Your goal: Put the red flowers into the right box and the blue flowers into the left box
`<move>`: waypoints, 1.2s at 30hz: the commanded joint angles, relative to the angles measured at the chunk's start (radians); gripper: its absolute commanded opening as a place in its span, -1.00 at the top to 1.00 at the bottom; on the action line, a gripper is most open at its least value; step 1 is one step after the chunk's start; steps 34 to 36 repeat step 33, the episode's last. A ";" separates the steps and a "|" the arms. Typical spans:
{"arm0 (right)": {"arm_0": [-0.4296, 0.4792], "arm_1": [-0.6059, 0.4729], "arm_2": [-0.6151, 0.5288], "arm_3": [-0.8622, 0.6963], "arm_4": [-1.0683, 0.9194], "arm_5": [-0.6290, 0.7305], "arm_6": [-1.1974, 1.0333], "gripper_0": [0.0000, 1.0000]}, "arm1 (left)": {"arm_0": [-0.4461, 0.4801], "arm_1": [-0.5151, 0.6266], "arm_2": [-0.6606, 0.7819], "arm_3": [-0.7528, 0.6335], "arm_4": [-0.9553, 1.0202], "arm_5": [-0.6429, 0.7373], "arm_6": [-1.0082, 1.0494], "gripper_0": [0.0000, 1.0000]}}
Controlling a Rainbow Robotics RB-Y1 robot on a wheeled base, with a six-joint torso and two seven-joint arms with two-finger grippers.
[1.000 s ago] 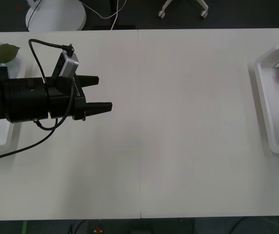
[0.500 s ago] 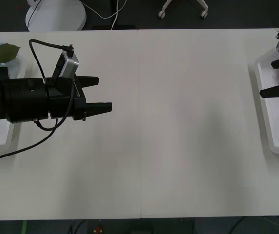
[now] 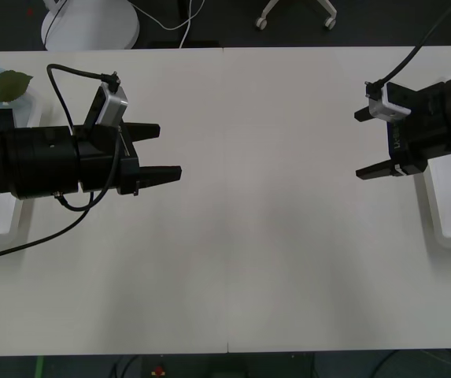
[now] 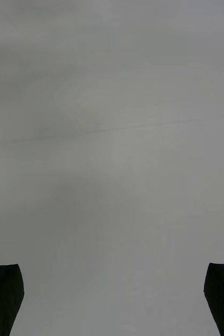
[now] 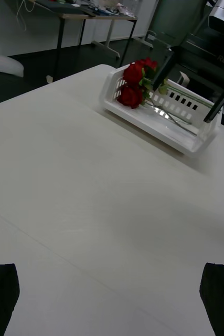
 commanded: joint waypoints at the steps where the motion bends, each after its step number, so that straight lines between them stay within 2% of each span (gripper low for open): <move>1: -0.121 0.013 0.079 0.058 -0.067 -0.008 0.020 -1.00 | 0.014 0.022 -0.010 -0.015 0.010 0.005 0.052 -1.00; 7: -0.156 0.036 0.099 0.078 -0.081 -0.009 0.020 -1.00 | 0.014 0.022 -0.010 -0.015 0.010 0.005 0.052 -1.00; 19: -0.158 0.094 0.099 0.081 -0.047 -0.043 0.020 -1.00 | 0.014 0.022 -0.010 -0.015 0.010 0.005 0.052 -1.00; 36: -0.158 0.094 0.099 0.081 -0.047 -0.043 0.020 -1.00 | 0.014 0.022 -0.010 -0.015 0.010 0.005 0.052 -1.00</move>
